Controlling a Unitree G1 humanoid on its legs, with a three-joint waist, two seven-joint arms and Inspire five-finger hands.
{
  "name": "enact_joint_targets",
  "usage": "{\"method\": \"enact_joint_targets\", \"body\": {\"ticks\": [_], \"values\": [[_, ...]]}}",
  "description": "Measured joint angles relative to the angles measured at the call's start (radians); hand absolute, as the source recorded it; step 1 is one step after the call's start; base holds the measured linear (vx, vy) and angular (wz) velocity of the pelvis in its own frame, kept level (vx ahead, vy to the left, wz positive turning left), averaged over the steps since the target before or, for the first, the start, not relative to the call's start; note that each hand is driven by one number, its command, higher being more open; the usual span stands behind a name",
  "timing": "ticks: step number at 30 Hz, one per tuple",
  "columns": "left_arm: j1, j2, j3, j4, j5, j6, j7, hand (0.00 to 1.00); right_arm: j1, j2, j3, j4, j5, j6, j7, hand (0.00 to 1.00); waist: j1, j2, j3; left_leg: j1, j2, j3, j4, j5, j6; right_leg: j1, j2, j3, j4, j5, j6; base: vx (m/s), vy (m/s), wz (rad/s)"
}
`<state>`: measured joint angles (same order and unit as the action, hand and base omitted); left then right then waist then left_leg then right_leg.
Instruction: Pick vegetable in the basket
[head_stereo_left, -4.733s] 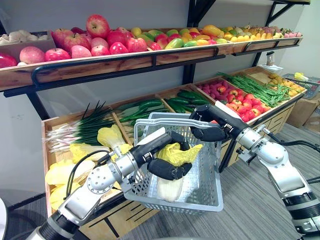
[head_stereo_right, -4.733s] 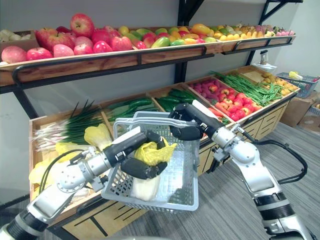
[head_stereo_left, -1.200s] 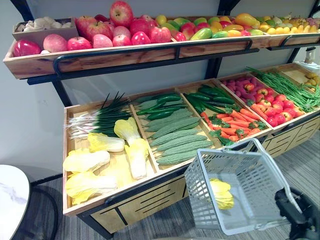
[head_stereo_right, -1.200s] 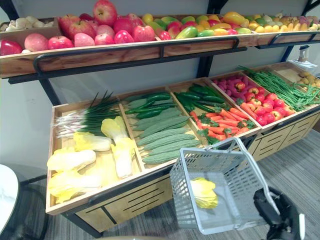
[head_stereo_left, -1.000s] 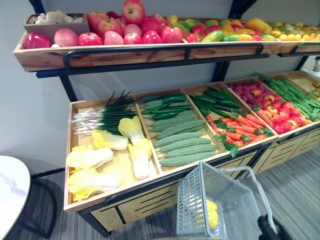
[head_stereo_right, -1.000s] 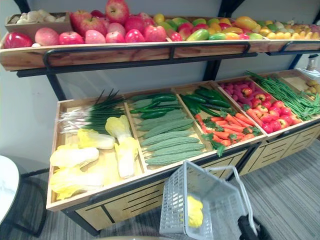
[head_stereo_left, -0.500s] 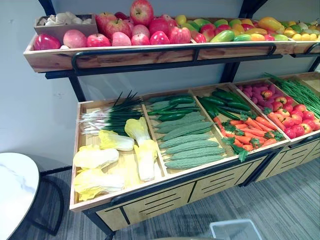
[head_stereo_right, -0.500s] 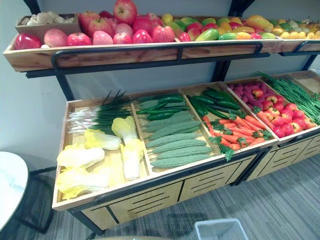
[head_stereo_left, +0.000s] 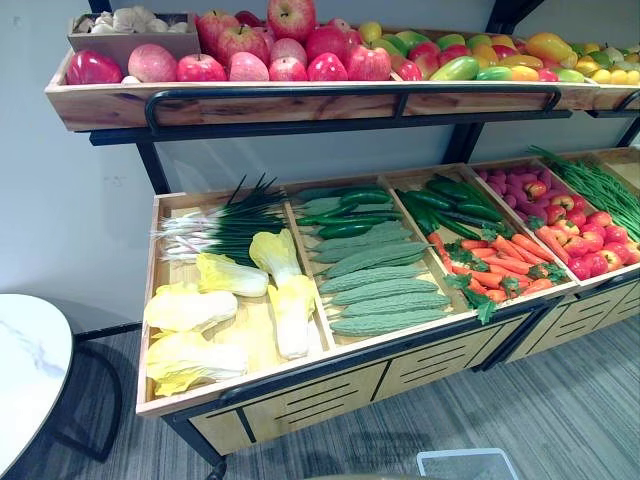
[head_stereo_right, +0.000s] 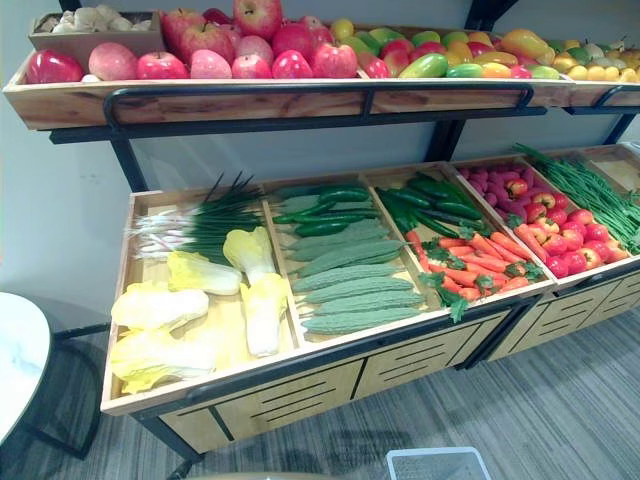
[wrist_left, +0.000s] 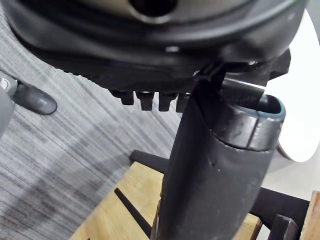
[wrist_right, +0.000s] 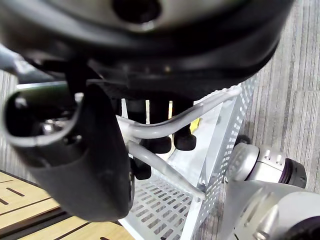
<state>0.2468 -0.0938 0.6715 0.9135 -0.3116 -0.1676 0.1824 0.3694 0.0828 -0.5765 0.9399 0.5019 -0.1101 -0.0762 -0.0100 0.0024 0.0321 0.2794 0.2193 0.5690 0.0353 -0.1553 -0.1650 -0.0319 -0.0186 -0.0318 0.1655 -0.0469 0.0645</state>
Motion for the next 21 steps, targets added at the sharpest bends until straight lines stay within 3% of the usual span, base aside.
{"method": "enact_joint_targets", "body": {"ticks": [10, 15, 18, 19, 20, 21], "values": [[-0.015, 0.003, -0.050, -0.011, 0.019, 0.000, 0.010, 1.00, -0.003, -0.002, 0.018, 0.013, -0.029, 0.011, -0.002, 0.00, -0.006, -0.002, 0.007, 0.010, 0.000, 0.011, -0.014, 0.001, -0.001, -0.006, 0.002, -0.002, 0.019, -0.019, 0.002, -0.01, -0.009, -0.01], [-0.088, 0.007, -0.142, -0.015, 0.079, 0.001, 0.071, 1.00, -0.007, -0.005, 0.091, -0.030, -0.039, 0.010, -0.016, 0.00, -0.052, -0.010, 0.006, 0.015, 0.007, 0.087, 0.009, -0.015, -0.025, -0.095, 0.027, 0.056, 0.153, -0.089, -0.006, 0.01, -0.082, -0.39], [-0.139, 0.010, -0.187, -0.017, 0.111, 0.003, 0.076, 1.00, -0.002, -0.005, 0.092, -0.043, -0.040, 0.011, -0.035, 0.00, -0.079, -0.015, 0.011, 0.032, 0.034, 0.148, 0.104, -0.045, -0.043, -0.145, 0.061, 0.104, 0.272, -0.166, -0.017, 0.07, -0.135, -0.60], [-0.138, 0.009, -0.181, -0.007, 0.112, 0.012, 0.100, 1.00, 0.001, -0.006, 0.096, -0.042, -0.041, 0.012, -0.038, 0.00, -0.084, -0.035, 0.020, 0.014, 0.071, 0.167, 0.267, -0.058, -0.022, -0.136, 0.068, 0.139, 0.309, -0.188, -0.033, 0.13, -0.235, -0.85], [-0.120, 0.009, -0.176, -0.006, 0.114, 0.019, 0.105, 1.00, 0.005, -0.005, 0.095, -0.045, -0.042, 0.010, -0.043, 0.00, -0.079, -0.040, 0.029, -0.062, 0.149, 0.108, 0.510, -0.056, 0.065, -0.123, 0.092, 0.172, 0.322, -0.200, -0.051, 0.13, -0.250, -0.91], [-0.110, 0.010, -0.177, -0.006, 0.122, 0.021, 0.100, 1.00, 0.006, -0.003, 0.096, -0.045, -0.044, 0.010, -0.049, 0.00, -0.075, -0.039, 0.033, -0.116, 0.178, 0.043, 0.623, -0.032, 0.124, -0.122, 0.103, 0.189, 0.324, -0.202, -0.060, 0.14, -0.210, -1.02]]}}
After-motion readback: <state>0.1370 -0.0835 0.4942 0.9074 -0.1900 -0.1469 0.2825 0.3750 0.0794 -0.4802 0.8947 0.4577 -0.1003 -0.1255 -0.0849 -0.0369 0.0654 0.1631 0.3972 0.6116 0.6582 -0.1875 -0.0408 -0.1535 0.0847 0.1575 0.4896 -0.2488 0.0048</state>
